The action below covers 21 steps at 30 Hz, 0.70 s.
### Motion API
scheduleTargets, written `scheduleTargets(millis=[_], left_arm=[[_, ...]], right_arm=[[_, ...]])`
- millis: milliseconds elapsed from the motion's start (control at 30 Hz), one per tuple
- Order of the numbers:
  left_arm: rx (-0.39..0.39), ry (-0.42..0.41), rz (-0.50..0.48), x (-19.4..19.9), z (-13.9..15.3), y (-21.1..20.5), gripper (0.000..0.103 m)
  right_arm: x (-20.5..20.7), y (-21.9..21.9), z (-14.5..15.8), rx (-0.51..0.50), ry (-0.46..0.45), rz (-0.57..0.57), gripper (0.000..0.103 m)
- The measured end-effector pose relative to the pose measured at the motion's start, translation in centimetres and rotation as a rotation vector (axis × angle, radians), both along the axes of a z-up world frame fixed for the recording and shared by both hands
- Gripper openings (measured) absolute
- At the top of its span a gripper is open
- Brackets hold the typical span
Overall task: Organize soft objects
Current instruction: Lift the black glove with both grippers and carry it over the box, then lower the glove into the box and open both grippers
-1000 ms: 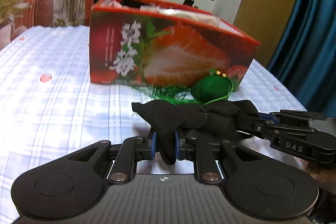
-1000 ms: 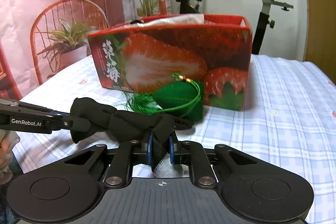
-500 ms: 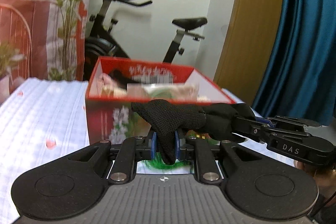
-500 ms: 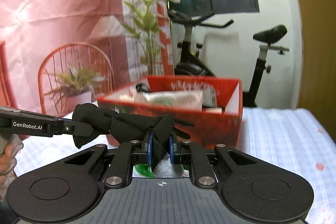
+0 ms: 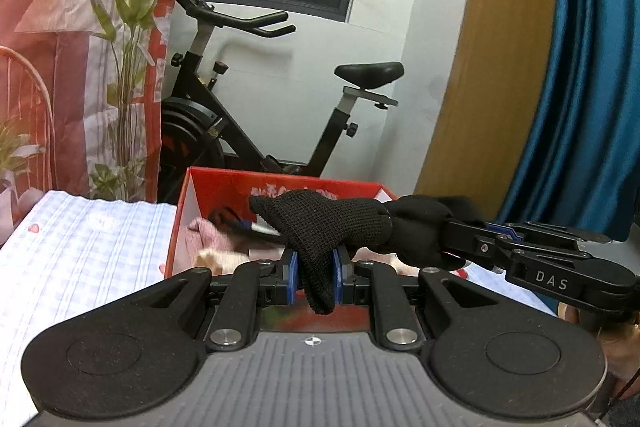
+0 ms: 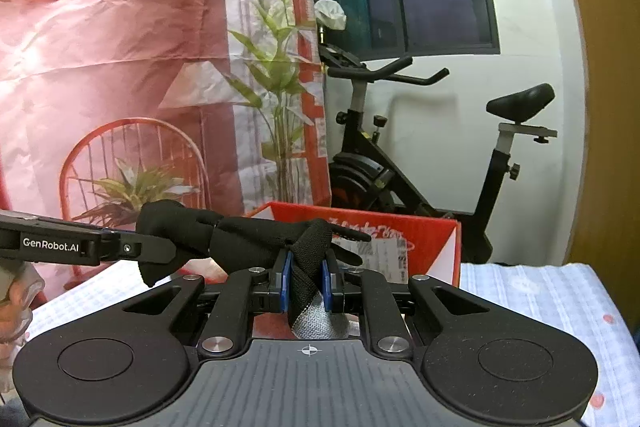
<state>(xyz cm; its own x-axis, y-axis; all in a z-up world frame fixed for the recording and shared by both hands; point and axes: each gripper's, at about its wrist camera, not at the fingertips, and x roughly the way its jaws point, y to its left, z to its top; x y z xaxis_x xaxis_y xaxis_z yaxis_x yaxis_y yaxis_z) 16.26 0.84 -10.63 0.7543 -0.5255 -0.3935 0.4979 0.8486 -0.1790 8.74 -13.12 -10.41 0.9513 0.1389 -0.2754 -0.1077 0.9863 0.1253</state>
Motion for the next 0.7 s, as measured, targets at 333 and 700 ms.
scheduleTargets(millis=[333, 700], left_arm=[[0.044, 0.034, 0.056, 7.2, 1.3, -1.4, 0.018], [0.1, 0.159, 0.087, 12.2, -1.8, -2.4, 0.018]], right_arm=[[8.9, -1.2, 1.2, 0.003, 0.057, -0.047, 0.014], [16.4, -0.6, -2.4, -0.044, 0.233, -0.081, 0.014]])
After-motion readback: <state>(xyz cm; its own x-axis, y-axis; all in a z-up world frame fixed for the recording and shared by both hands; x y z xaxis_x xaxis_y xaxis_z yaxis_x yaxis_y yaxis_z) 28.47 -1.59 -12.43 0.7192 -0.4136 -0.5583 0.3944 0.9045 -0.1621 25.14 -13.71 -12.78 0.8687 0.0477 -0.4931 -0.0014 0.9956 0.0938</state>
